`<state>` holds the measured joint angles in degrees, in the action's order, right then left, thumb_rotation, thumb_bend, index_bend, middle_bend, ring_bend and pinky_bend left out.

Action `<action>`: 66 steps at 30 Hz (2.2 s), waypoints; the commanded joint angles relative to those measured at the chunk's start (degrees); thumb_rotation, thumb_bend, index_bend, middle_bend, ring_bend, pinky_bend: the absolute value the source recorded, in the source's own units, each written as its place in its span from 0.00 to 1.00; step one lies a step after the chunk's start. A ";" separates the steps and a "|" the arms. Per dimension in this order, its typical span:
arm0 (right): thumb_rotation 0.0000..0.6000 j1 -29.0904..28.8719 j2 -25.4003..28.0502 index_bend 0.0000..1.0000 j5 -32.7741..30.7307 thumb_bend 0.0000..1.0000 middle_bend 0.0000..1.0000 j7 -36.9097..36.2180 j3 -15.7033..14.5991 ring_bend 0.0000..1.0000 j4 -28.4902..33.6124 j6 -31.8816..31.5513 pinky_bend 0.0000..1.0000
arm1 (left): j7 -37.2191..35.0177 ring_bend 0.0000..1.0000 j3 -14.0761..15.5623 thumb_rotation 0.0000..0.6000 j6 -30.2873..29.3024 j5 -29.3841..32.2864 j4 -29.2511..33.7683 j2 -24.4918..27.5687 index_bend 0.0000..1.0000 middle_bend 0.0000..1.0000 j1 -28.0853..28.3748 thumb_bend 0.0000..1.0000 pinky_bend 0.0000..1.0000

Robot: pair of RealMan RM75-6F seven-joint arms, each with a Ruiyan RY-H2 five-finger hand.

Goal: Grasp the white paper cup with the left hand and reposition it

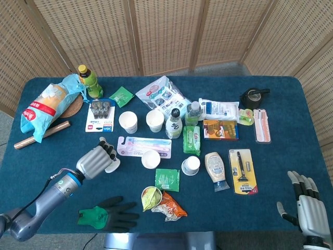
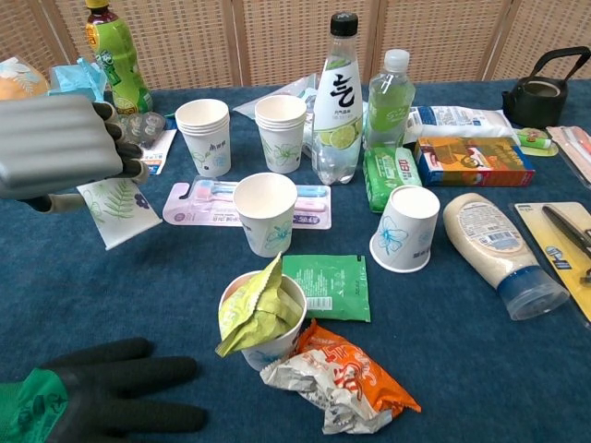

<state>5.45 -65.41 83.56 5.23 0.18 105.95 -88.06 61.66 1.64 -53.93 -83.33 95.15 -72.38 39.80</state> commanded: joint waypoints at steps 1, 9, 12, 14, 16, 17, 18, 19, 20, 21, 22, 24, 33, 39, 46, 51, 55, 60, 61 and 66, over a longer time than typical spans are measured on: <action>1.00 0.00 0.04 0.00 0.07 0.38 0.02 -0.45 -0.01 0.00 -0.12 0.05 0.00 | 4.56 0.36 0.42 1.00 1.08 -0.22 -0.08 -1.17 0.30 0.36 1.09 0.39 0.28; 1.00 0.00 0.14 0.00 0.09 0.38 0.02 -1.22 -0.08 0.00 -0.47 0.22 0.00 | 11.28 0.31 1.18 1.00 0.75 -1.17 -0.20 -2.82 0.26 0.31 1.59 0.39 0.27; 1.00 0.01 0.12 0.00 0.19 0.38 0.02 -1.39 -0.11 0.00 -0.58 0.20 0.00 | 13.40 0.26 1.57 1.00 0.41 -1.23 -0.46 -3.49 0.23 0.27 1.36 0.39 0.26; 1.00 0.03 0.14 0.00 0.23 0.38 0.02 -1.45 -0.11 0.00 -0.60 0.17 0.00 | 14.01 0.22 1.82 1.00 0.16 -0.97 -0.15 -3.80 0.18 0.23 1.04 0.39 0.25; 1.00 0.02 0.17 0.00 0.26 0.38 0.02 -1.34 -0.12 0.00 -0.66 0.16 0.00 | 14.39 0.14 1.84 1.00 -0.57 -1.06 0.30 -3.85 0.07 0.15 0.72 0.39 0.22; 1.00 0.02 0.16 0.00 0.24 0.39 0.02 -1.16 -0.09 0.00 -0.70 0.12 0.00 | 14.34 0.11 1.74 1.00 -1.13 -1.07 0.60 -3.82 0.04 0.12 0.48 0.39 0.22; 1.00 0.01 0.12 0.00 0.19 0.39 0.02 -0.99 -0.07 0.00 -0.69 0.13 0.00 | 14.14 0.07 1.50 1.00 -2.07 -0.99 1.08 -3.75 0.01 0.08 0.09 0.39 0.21; 1.00 -0.02 0.11 0.00 0.19 0.39 0.02 -1.09 -0.08 0.00 -0.57 0.21 0.00 | 13.95 0.04 1.26 1.00 -2.75 -0.81 1.48 -3.62 0.00 0.04 -0.20 0.39 0.20; 1.00 -0.08 0.18 0.00 0.25 0.39 0.02 -1.41 -0.09 0.00 -0.41 0.33 0.00 | 13.61 0.02 0.93 1.00 -3.54 -0.41 2.04 -3.38 0.00 0.01 -0.57 0.39 0.20; 1.00 -0.13 0.23 0.00 0.30 0.39 0.02 -1.54 -0.07 0.00 -0.37 0.38 0.00 | 13.34 0.01 0.66 1.00 -4.14 -0.08 2.38 -3.19 0.00 0.01 -0.86 0.39 0.19; 1.00 -0.18 0.27 0.00 0.34 0.39 0.02 -1.53 -0.05 0.00 -0.38 0.42 0.00 | 13.12 0.01 0.38 1.00 -4.79 0.43 2.67 -3.01 0.00 0.00 -1.22 0.39 0.19; 1.00 -0.31 0.32 0.00 0.42 0.39 0.02 -1.46 0.03 0.00 -0.33 0.49 0.00 | 12.22 0.00 -0.31 1.00 -6.46 1.80 3.31 -2.72 0.00 0.00 -2.20 0.39 0.18; 1.00 -1.20 0.88 0.00 0.17 0.39 0.02 -0.53 0.61 0.00 -0.18 1.29 0.00 | -8.00 0.00 -3.25 1.00 -11.75 9.30 6.24 -0.18 0.00 0.00 -7.98 0.39 0.17; 1.00 -2.52 0.62 0.00 -0.59 0.39 0.02 0.15 1.51 0.00 -0.98 2.66 0.00 | -23.25 0.02 -3.44 1.00 -15.49 8.96 5.42 2.47 0.00 0.00 -12.28 0.39 0.19; 1.00 -4.03 -0.01 0.00 -3.11 0.39 0.02 0.35 2.99 0.00 -2.70 4.47 0.00 | -43.55 0.04 -1.72 1.00 -17.08 7.62 5.91 7.78 0.00 0.03 -17.83 0.39 0.20; 1.00 -4.83 -0.18 0.00 -4.64 0.39 0.02 0.88 3.69 0.00 -3.43 5.45 0.00 | -52.40 0.05 -0.13 1.00 -22.14 4.48 4.58 9.87 0.00 0.04 -22.61 0.39 0.20; 1.00 -5.25 -0.16 0.00 -4.40 0.39 0.02 0.66 3.77 0.00 -3.61 5.67 0.00 | -58.22 0.05 1.08 1.00 -25.05 2.64 3.13 10.82 0.00 0.05 -25.82 0.39 0.20; 1.00 -5.17 0.02 0.00 -3.27 0.39 0.02 -0.61 3.46 0.00 -4.06 5.07 0.00 | -61.86 0.05 2.02 1.00 -27.89 0.22 2.32 11.57 0.00 0.06 -28.60 0.39 0.19; 1.00 -5.15 0.06 0.00 -3.19 0.39 0.02 -0.74 3.35 0.00 -4.13 5.08 0.00 | -62.21 0.05 2.07 1.00 -28.41 -0.27 2.30 11.65 0.00 0.06 -28.95 0.39 0.19; 1.00 -5.04 0.10 0.00 -2.41 0.39 0.02 -1.24 2.94 0.00 -4.13 4.70 0.00 | -63.00 0.05 2.02 1.00 -29.60 -1.66 1.80 11.66 0.00 0.06 -30.16 0.39 0.18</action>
<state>0.38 -65.29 81.09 4.05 3.17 101.80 -83.30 -1.25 3.66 -83.51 -84.91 96.99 -60.74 9.73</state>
